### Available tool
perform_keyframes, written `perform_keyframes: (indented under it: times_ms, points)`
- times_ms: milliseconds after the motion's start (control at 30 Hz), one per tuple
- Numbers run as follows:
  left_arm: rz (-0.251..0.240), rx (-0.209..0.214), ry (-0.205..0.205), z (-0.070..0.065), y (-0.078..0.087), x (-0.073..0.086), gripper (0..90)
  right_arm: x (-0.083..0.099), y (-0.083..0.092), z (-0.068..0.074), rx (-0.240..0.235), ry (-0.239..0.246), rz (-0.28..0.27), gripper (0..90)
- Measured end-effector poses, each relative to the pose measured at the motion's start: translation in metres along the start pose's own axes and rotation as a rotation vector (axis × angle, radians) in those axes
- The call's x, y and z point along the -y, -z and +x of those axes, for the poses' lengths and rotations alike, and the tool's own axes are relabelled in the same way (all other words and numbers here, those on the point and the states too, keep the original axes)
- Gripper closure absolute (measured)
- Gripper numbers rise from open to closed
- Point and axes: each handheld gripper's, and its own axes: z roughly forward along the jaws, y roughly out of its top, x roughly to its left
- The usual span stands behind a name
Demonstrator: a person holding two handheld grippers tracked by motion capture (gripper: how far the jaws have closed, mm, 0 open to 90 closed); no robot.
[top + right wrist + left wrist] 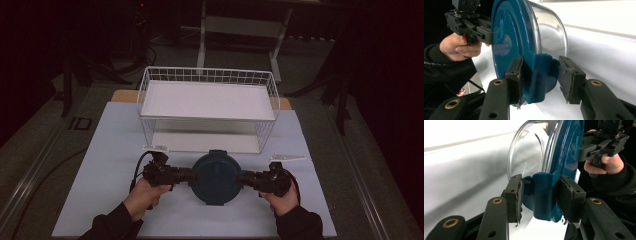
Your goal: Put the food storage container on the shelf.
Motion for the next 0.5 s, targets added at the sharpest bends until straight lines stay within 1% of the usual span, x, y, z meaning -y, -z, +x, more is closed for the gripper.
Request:
perform_keyframes:
  times_ms: [33, 67, 100, 133, 167, 200, 300, 367, 500]
  points:
    - [-0.009, -0.004, 0.001, 0.0, 0.002, -0.001, 56.7, 0.0, 0.0, 0.0, 0.0, 0.0, 0.0, 56.8]
    - [-0.021, -0.011, -0.007, 0.001, 0.005, -0.004, 56.7, -0.007, -0.002, 0.0, -0.003, 0.015, -0.001, 56.8]
    - [-0.021, -0.011, -0.007, 0.001, 0.005, -0.004, 56.7, -0.01, -0.003, 0.0, -0.003, 0.023, 0.0, 56.8]
    - [-0.034, -0.013, -0.007, 0.002, 0.007, -0.005, 56.7, -0.01, -0.003, 0.0, -0.003, 0.023, 0.0, 56.8]
    - [-0.034, -0.013, -0.007, 0.002, 0.007, -0.005, 56.7, -0.01, -0.003, 0.0, -0.003, 0.023, 0.0, 56.8]
    - [-0.05, -0.022, -0.009, 0.004, 0.009, -0.01, 56.7, -0.02, -0.007, -0.002, -0.008, 0.03, -0.002, 56.7]
    - [-0.061, -0.032, -0.015, 0.009, 0.011, -0.015, 56.7, -0.029, -0.01, -0.005, -0.007, 0.043, -0.004, 56.7]
    - [-0.068, -0.049, -0.025, 0.012, 0.011, -0.02, 56.7, -0.035, -0.013, -0.009, -0.012, 0.056, -0.001, 56.7]
    - [-0.081, -0.062, -0.013, 0.021, 0.01, -0.028, 56.7, -0.047, -0.021, -0.02, -0.02, 0.064, 0.009, 56.7]
